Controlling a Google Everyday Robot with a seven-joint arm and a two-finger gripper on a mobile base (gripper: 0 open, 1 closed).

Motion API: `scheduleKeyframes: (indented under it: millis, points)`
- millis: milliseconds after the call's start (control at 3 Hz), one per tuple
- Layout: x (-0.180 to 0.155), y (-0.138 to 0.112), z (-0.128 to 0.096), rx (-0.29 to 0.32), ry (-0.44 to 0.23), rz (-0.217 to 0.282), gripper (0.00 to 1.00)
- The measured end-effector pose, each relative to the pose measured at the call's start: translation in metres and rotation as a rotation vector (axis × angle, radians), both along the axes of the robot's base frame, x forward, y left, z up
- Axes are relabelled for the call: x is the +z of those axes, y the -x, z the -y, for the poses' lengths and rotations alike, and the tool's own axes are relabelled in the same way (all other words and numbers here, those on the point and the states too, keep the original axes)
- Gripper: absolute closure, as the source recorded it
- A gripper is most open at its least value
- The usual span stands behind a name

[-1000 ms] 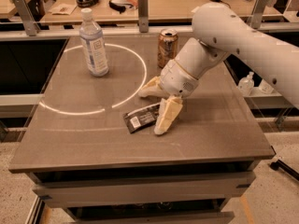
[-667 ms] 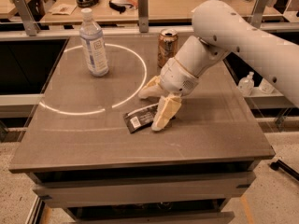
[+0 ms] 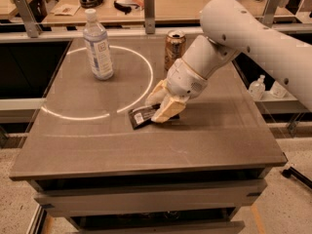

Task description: Pick rxbar chocolate

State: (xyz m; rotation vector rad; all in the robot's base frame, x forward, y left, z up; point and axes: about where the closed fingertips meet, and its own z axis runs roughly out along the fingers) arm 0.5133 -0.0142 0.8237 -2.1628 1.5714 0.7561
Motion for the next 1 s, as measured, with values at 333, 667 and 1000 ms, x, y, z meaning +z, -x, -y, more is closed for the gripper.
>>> scheduleKeyframes:
  millis: [333, 667, 1000]
  points:
    - [0.014, 0.003, 0.0, 0.002, -0.021, 0.013, 1.0]
    - [0.039, 0.004, -0.004, -0.001, -0.066, 0.046, 1.0]
    - [0.069, 0.002, -0.012, -0.007, -0.114, 0.09, 1.0]
